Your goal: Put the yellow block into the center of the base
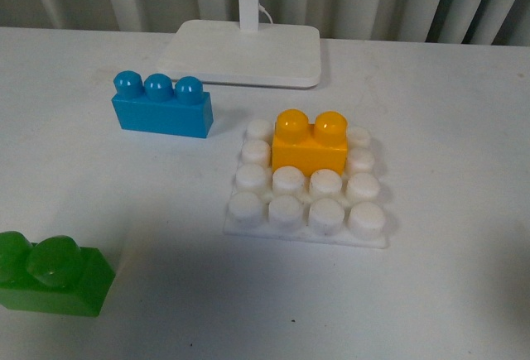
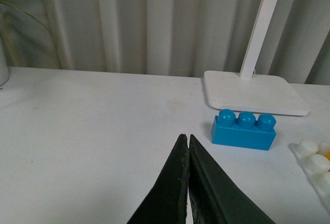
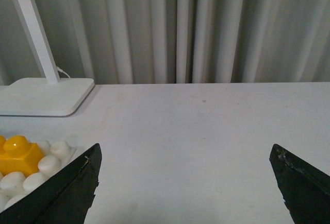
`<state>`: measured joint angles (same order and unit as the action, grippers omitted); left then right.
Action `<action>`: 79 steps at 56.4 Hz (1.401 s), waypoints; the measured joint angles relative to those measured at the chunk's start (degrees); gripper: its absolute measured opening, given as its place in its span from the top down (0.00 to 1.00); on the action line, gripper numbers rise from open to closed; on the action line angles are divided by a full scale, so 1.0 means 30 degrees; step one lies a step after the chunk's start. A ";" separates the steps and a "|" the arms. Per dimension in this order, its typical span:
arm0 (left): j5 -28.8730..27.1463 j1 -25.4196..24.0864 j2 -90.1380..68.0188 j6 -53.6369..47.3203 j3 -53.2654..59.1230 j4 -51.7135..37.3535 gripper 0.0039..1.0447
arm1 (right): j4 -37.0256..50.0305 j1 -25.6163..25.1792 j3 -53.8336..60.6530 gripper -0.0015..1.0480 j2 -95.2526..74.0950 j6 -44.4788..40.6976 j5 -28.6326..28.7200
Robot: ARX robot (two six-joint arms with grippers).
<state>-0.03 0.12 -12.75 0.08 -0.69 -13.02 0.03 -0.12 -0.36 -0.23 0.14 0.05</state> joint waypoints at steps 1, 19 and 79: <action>0.0000 0.0000 0.0124 0.0000 0.0000 0.0131 0.97 | 0.0000 0.0000 0.0000 0.09 0.0000 0.0000 0.0000; 0.0015 0.0000 0.3949 0.0000 -0.0007 0.4182 0.97 | 0.0000 0.0000 0.0000 0.09 0.0000 0.0000 -0.0007; 0.0007 0.0000 0.4167 0.0007 -0.0007 0.4299 0.06 | 0.0000 0.0000 0.0000 0.09 0.0000 0.0000 0.0000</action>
<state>-0.01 0.12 -0.25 0.10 -0.71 -0.12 0.03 -0.12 -0.36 -0.23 0.14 0.05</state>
